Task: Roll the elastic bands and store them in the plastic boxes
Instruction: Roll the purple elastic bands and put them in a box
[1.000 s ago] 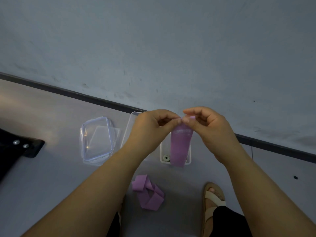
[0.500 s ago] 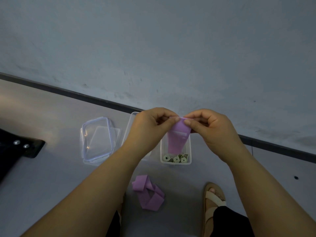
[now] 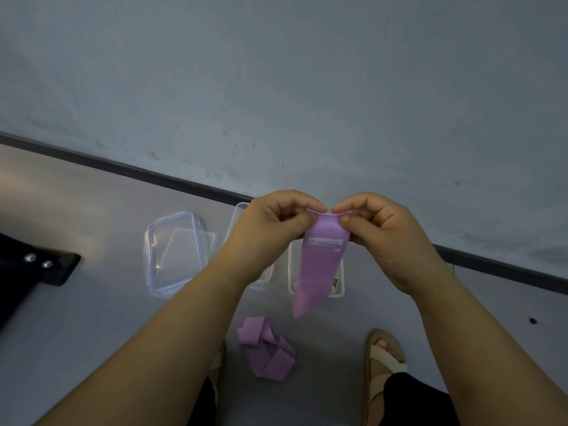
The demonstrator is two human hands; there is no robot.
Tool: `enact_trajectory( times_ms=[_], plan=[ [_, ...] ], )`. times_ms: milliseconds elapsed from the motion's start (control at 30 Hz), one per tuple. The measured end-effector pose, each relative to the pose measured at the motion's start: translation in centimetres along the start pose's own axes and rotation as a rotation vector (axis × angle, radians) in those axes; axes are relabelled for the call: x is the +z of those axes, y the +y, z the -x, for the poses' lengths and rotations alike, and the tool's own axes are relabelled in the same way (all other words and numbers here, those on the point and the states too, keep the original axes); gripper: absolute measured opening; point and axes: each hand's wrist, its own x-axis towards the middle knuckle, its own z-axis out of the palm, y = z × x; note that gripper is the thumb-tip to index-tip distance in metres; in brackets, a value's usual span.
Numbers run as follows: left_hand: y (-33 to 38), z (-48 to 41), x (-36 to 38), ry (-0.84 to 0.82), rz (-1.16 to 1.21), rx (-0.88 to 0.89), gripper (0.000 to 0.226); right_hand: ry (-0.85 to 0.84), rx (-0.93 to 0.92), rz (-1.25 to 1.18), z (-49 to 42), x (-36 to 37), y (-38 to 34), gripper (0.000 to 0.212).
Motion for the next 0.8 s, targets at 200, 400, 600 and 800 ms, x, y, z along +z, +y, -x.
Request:
enact_trajectory(
  times_ms=[200,400,600,800],
  plan=[
    [0.1,0.2,0.1,-0.011,-0.022,-0.021,0.014,0.082,-0.18,0.245,0.4,0.5,0.4,0.035],
    [-0.3,-0.2,0.2,0.022,-0.051,-0.051,0.011,0.099,-0.237,0.277,0.3,0.7,0.7,0.037],
    [-0.4,-0.3,0.4,0.085,-0.142,-0.025,0.009,0.082,-0.126,0.174,0.1,0.9,0.9,0.03],
    [-0.4,-0.3,0.4,0.107,-0.22,0.016,0.006,0.029,0.016,0.029,-0.1,1.0,1.1,0.015]
  ],
)
